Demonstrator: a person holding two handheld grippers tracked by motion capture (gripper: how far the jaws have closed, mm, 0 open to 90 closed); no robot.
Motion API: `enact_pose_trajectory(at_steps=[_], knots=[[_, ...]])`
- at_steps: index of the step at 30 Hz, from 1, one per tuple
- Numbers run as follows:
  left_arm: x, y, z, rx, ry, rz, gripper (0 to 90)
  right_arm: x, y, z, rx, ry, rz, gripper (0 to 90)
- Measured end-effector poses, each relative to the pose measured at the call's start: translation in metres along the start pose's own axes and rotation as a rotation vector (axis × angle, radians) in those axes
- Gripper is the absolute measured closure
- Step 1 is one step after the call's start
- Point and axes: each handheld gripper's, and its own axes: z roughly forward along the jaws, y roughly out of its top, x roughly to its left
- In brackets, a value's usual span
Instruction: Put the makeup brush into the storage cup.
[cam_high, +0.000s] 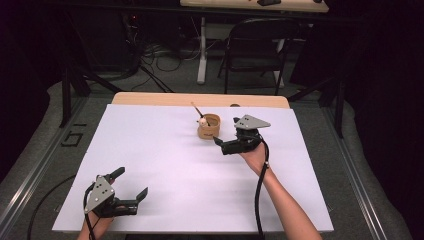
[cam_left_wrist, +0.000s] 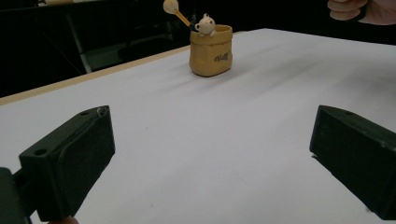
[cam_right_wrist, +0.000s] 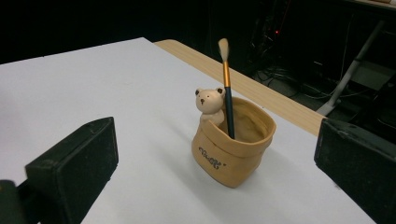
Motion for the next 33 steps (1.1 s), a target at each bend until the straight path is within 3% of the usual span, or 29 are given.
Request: enact_pose_trajectory(at_steps=[10,25,33], knots=[[0.0,0.0,0.0,0.001,0.002,0.001,0.0,0.01,-0.009,-0.016,-0.003,-0.003,-0.002,0.0],[0.0,0.0,-0.001,-0.001,-0.003,0.001,0.0,0.022,-0.017,-0.046,-0.053,-0.062,-0.025,0.0],[0.0,0.0,0.0,0.002,-0.002,0.001,0.0,0.031,-0.023,-0.058,-0.056,-0.065,-0.038,0.0]])
